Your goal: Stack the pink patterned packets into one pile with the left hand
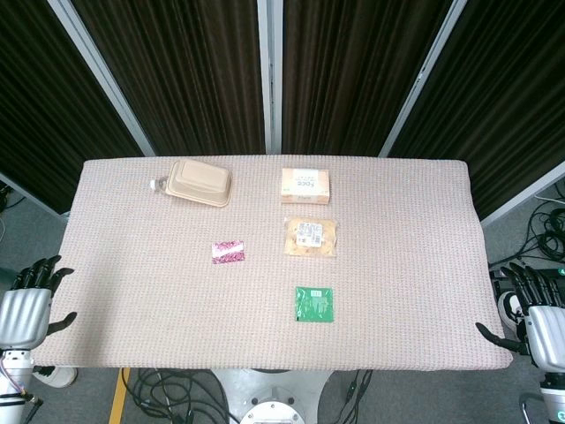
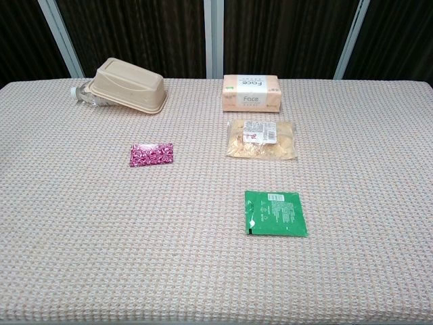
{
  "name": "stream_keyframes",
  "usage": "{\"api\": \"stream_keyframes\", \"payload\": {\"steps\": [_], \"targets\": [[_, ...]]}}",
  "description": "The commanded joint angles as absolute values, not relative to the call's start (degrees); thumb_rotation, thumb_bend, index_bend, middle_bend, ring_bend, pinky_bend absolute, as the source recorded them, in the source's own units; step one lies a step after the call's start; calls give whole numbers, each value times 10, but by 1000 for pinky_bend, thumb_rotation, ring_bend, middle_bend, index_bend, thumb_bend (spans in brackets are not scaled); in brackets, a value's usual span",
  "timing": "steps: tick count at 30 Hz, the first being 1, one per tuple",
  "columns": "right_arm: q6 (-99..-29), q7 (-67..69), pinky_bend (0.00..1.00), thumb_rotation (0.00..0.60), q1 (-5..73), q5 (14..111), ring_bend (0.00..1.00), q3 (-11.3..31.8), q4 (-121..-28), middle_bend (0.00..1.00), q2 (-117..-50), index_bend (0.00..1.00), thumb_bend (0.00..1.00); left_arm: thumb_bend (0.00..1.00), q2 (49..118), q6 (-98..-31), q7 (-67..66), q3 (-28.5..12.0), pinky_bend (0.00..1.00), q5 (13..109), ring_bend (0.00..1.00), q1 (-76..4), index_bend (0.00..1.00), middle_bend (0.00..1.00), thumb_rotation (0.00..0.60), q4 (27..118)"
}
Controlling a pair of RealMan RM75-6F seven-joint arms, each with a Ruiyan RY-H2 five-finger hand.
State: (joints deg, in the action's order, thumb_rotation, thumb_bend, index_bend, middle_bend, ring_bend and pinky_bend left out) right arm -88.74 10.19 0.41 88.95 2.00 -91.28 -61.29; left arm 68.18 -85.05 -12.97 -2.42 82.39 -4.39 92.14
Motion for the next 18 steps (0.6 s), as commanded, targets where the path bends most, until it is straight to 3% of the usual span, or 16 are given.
{"api": "stream_keyframes", "payload": {"steps": [1,18], "targets": [[-887,103,0,463,3,890,0,19,-913,65,-612,111,61,108,682,-851,-130,-24,201,823,143,-43,323,234,600,922],[-891,106,0,463,1,889,0,22,-912,65,-611,113,59,108,682,-845,-129,-23,202,820,143,-43,323,234,600,922]]}}
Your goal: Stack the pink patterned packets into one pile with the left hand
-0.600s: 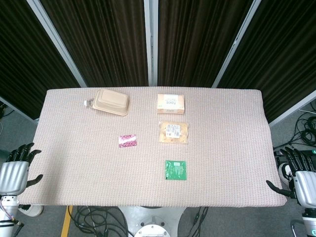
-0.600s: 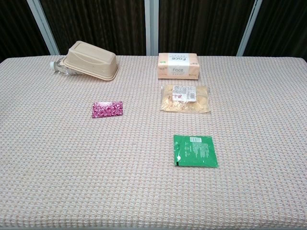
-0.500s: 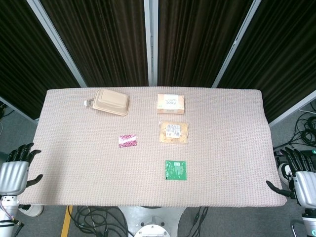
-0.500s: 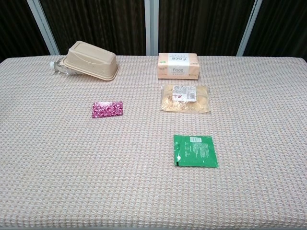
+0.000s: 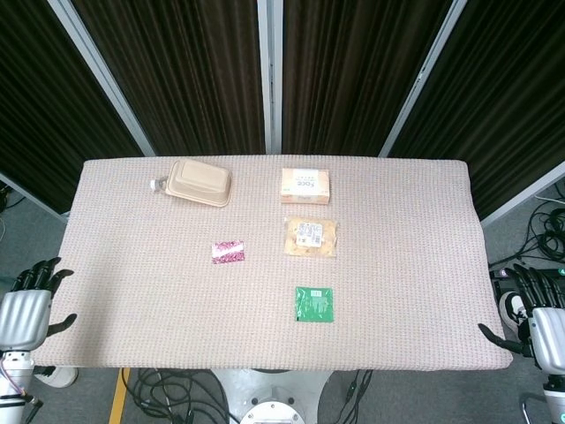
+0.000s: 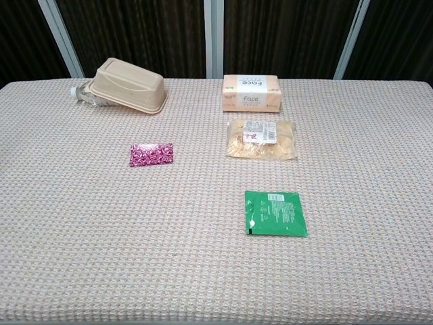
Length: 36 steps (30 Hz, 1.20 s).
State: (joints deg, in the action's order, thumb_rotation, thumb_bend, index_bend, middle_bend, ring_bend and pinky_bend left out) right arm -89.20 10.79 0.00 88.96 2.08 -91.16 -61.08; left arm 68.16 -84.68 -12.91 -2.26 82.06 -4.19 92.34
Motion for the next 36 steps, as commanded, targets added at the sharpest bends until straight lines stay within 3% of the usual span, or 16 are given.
{"api": "stream_keyframes", "payload": {"steps": [1,6,9,11,17,21,26,36], "targets": [[-890,105,0,462,2,889,0,22,-913,65,-611,113,59,108,682,-844,-129,-23,202,821,143,-44,323,234,600,921],[-883,98,0,466,8,888,0,25,-917,66,-609,112,61,108,677,-829,-122,-28,252,844,164,-66,323,239,600,909],[-880,94,0,459,12,889,0,27,-920,65,-609,112,60,108,676,-803,-102,-35,455,857,236,-92,323,273,600,898],[-878,93,0,460,14,890,0,28,-921,65,-609,112,61,112,677,-785,-83,-43,591,869,314,-115,323,353,600,890],[-876,86,0,465,17,893,0,27,-928,66,-607,112,61,178,696,-718,-41,-59,813,906,515,-193,323,526,600,858],[-872,80,0,466,20,893,0,27,-932,66,-605,111,60,272,723,-665,-10,-67,893,924,630,-251,323,641,600,828],[-863,72,0,469,25,892,0,27,-937,66,-604,112,60,505,764,-582,35,-64,993,940,822,-327,323,868,600,782],[-847,64,0,469,33,882,0,28,-939,66,-604,111,58,535,856,-456,26,-56,1000,908,840,-418,316,896,600,695]]}}
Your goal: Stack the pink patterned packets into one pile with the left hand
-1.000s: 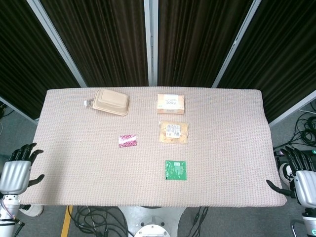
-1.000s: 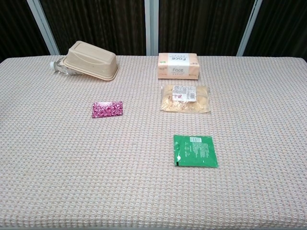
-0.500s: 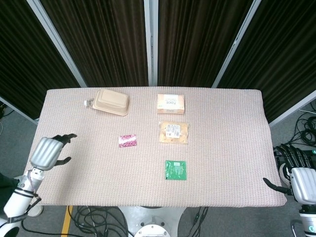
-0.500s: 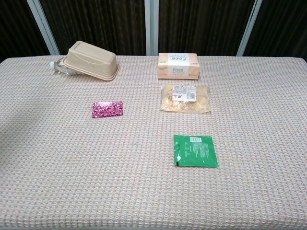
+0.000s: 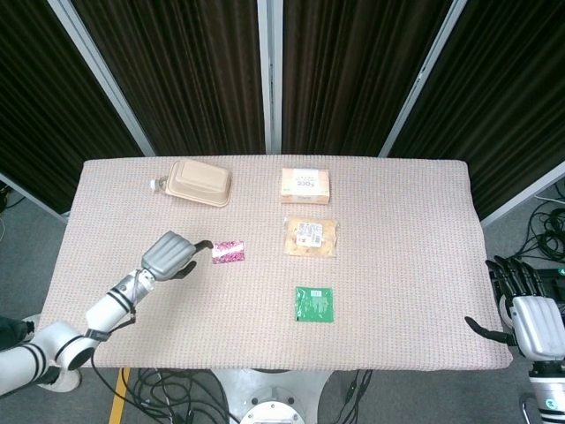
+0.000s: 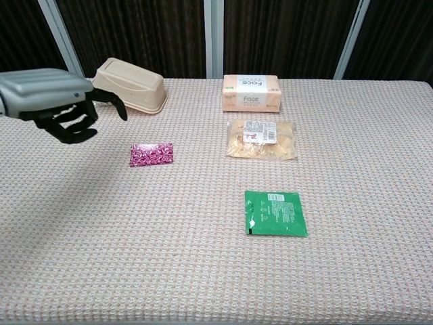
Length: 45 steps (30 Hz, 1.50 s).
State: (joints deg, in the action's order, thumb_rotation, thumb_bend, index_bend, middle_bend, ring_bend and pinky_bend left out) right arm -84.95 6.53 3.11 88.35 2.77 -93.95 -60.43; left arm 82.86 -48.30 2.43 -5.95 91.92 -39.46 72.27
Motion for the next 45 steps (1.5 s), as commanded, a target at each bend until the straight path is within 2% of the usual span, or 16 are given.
{"api": "stream_keyframes", "payload": {"steps": [1,7,17,33,38,45], "targets": [[-846,64,0,469,33,881,0,28,-940,67,-604,112,59,536,863,-449,27,-55,1000,905,841,-423,312,900,600,687],[-839,64,0,468,38,877,0,29,-938,67,-605,113,59,536,902,-397,16,-48,1000,881,845,-458,294,908,600,642],[-834,68,0,467,39,872,0,28,-932,66,-610,112,61,536,925,-329,-23,-56,1000,815,857,-492,259,924,600,622],[-830,84,0,462,38,863,0,27,-915,67,-615,112,60,536,958,-286,-91,-60,1000,737,864,-530,253,936,600,592],[-830,88,0,468,37,861,0,27,-911,67,-617,112,61,536,955,-268,-120,-51,1000,708,863,-537,257,933,600,589],[-830,92,0,470,38,864,0,26,-909,68,-619,112,59,535,931,-279,-160,-39,1000,668,860,-532,274,930,600,616]]}}
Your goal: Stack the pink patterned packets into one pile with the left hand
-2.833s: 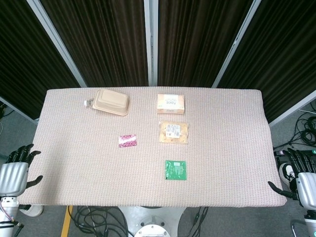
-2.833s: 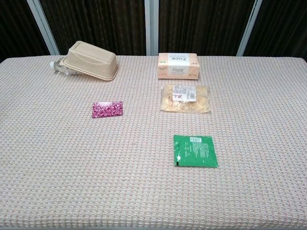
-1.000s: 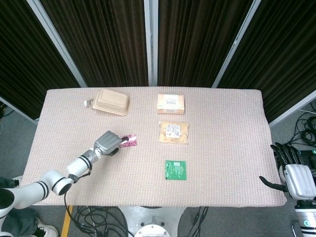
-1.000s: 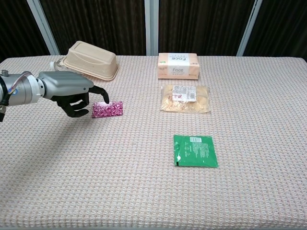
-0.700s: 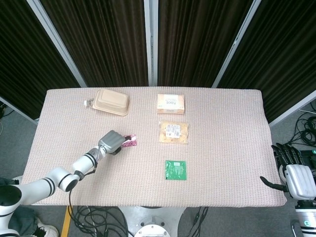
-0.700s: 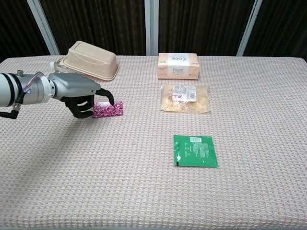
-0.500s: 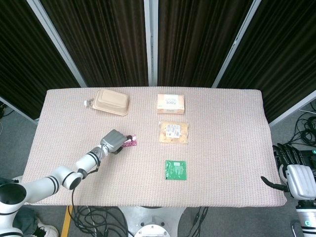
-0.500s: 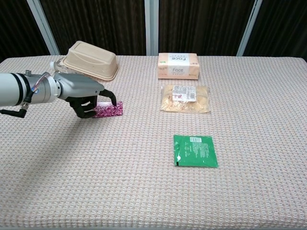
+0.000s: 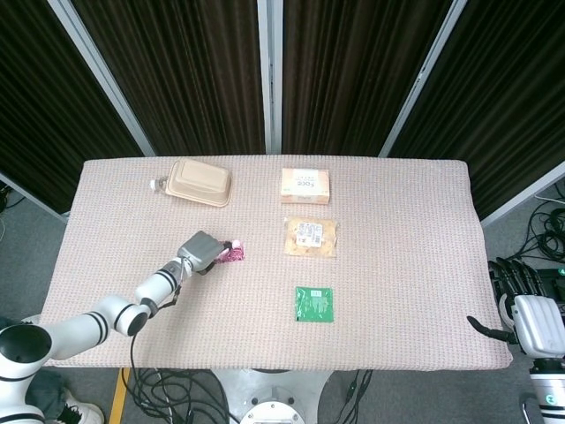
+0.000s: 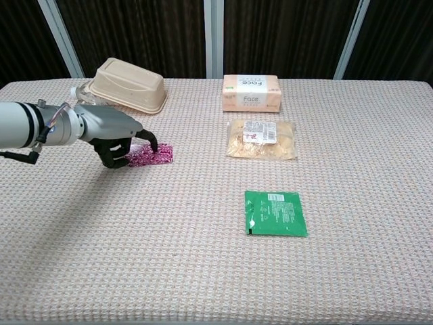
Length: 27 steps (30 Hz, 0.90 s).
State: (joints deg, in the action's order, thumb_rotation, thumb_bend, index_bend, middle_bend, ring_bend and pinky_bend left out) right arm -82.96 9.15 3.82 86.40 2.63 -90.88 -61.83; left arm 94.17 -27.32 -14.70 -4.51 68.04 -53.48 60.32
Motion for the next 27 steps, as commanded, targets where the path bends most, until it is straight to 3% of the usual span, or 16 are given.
{"api": "stream_keyframes", "payload": {"steps": [1,20,27], "targets": [[-830,92,0,467,38,865,0,26,-909,67,-619,112,59,535,927,-282,-166,-36,1000,665,859,-531,276,929,600,621],[-845,92,0,464,33,874,0,25,-914,67,-615,112,62,535,830,-310,-279,48,986,568,845,-516,295,916,600,731],[-846,92,0,462,33,874,0,25,-915,67,-614,112,62,536,794,-350,-304,59,982,536,842,-515,296,913,600,787]]}}
